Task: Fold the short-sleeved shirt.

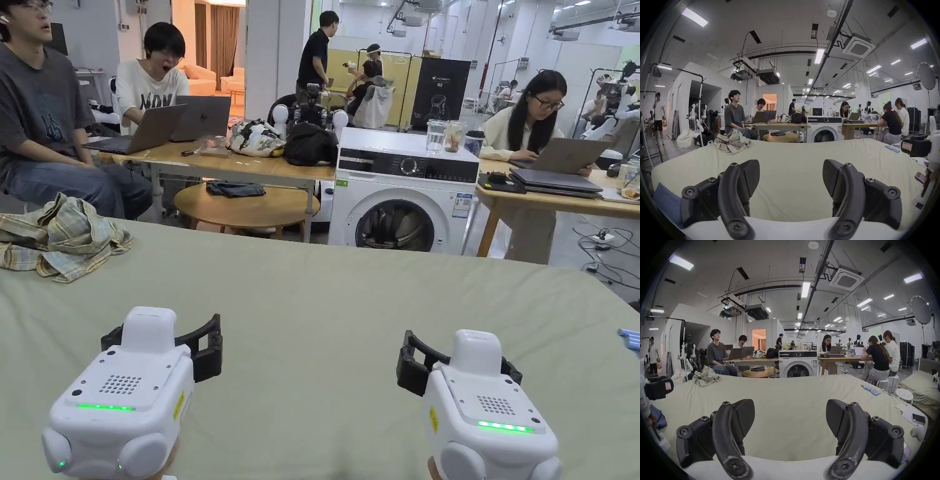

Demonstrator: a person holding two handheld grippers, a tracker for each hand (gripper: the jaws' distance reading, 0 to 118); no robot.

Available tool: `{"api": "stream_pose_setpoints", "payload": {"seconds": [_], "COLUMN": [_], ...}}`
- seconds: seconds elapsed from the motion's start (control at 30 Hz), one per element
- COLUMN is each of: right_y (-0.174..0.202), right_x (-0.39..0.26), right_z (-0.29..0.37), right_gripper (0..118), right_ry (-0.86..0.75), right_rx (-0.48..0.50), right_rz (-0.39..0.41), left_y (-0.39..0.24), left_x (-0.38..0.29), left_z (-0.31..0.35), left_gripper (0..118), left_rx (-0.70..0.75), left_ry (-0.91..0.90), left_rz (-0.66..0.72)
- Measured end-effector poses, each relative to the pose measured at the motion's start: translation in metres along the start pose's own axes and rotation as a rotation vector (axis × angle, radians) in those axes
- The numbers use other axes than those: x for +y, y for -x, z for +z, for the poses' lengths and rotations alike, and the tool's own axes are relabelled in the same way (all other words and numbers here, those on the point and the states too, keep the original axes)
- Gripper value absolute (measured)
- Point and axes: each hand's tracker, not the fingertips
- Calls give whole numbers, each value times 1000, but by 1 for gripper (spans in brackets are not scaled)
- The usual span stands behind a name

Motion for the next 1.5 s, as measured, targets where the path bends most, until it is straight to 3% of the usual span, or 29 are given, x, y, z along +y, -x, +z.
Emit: {"api": "stream_pose_setpoints", "payload": {"seconds": [0.17, 0.27, 0.47, 0.57, 0.77, 1.0, 1.27, 1.5], "right_y": [-2, -8, 4, 6, 14, 8, 10, 4], "right_x": [0, -2, 1, 5, 9, 13, 14, 10], "right_z": [-4, -5, -5, -4, -5, -12, -12, -22], "right_gripper": [91, 91, 91, 91, 91, 92, 92, 92], "right_ry": [37, 40, 48, 56, 75, 122, 112, 133], "right_rx": [-28, 23, -42, -45, -147, -125, -132, -154], "right_rz": [-57, -109, -66, -80, -79, -136, -98, -99], "left_y": [3, 4, 7, 6, 0, 0, 0, -6], "left_x": [4, 5, 4, 3, 2, 2, -1, -6], "left_z": [0, -1, 0, 0, 4, 6, 8, 10], "left_gripper": [81, 81, 81, 81, 81, 81, 81, 81], "left_rx": [-6, 3, -2, 4, 30, 30, -72, -12], "left_ry": [35, 55, 55, 49, 18, -19, -58, -56], "left_rz": [3, 7, 46, 43, -13, 1, -36, -52]}}
